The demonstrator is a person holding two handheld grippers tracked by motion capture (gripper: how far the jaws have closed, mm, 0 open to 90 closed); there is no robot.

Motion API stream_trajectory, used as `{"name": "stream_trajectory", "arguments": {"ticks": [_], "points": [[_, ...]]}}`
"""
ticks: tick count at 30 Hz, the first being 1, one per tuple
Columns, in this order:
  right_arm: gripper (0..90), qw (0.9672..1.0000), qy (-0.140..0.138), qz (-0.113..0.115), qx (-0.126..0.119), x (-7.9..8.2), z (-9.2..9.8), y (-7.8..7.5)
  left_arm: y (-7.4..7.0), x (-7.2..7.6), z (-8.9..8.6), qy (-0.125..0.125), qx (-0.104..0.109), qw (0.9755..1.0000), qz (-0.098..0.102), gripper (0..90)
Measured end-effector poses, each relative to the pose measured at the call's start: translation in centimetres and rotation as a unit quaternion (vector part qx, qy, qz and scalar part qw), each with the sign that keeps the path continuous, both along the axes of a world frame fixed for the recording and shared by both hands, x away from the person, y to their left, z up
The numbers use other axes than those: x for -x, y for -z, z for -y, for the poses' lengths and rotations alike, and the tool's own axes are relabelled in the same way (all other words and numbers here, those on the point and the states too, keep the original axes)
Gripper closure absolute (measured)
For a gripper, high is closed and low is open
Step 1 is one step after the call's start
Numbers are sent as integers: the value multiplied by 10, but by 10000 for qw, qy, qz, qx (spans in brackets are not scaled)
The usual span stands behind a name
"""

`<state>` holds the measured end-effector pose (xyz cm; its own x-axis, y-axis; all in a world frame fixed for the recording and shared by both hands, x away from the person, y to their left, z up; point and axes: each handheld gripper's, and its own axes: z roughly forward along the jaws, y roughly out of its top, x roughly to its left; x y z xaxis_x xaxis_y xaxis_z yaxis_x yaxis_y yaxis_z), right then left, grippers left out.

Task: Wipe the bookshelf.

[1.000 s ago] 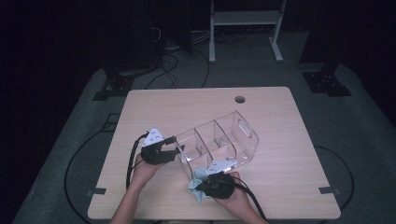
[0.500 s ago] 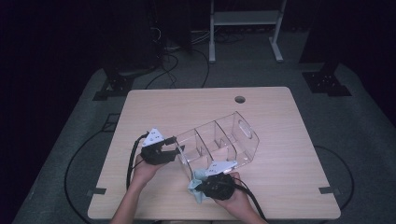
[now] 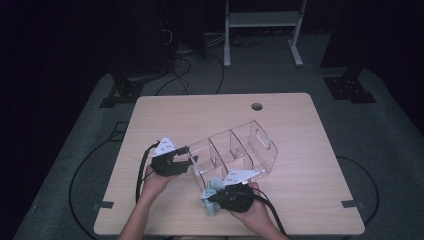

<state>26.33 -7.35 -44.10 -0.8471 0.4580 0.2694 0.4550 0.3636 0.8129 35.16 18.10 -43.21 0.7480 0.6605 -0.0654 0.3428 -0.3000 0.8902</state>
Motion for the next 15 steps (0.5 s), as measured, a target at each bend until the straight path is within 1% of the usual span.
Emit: {"name": "stream_trajectory", "arguments": {"ticks": [2,3,5,6,7,8,10,11,12,13,14,15], "points": [[846,10000,-19,49,31,2,-1,0,0,0,0,14,-26,10000,9,461],[845,9999,-42,34,84,2,-2,4,0,0,0,16,-35,10000,12,462],[846,9994,-111,-108,310,2,-9,19,0,0,1,9,-27,10000,6,462],[846,9991,-138,-153,376,3,-11,24,0,1,1,10,-26,10000,9,462],[846,9990,-157,-159,380,3,-13,24,0,1,0,11,-18,10000,3,462],[846,9992,-176,-128,334,4,-14,21,0,1,0,14,-23,10000,6,462],[845,9997,-167,-36,168,5,-13,9,0,1,0,17,-22,10000,12,462],[845,9999,-152,50,58,6,-11,2,0,1,0,17,-22,10000,5,462],[845,9998,-147,103,31,6,-11,-1,0,1,0,20,-27,10000,12,462],[846,9998,-134,152,42,6,-10,-3,0,1,1,15,-28,10000,11,462],[846,9998,-125,148,63,6,-10,-1,-1,1,1,18,-35,10000,7,462],[846,9998,-116,80,106,5,-10,4,0,1,1,18,-26,10000,5,461]]}}
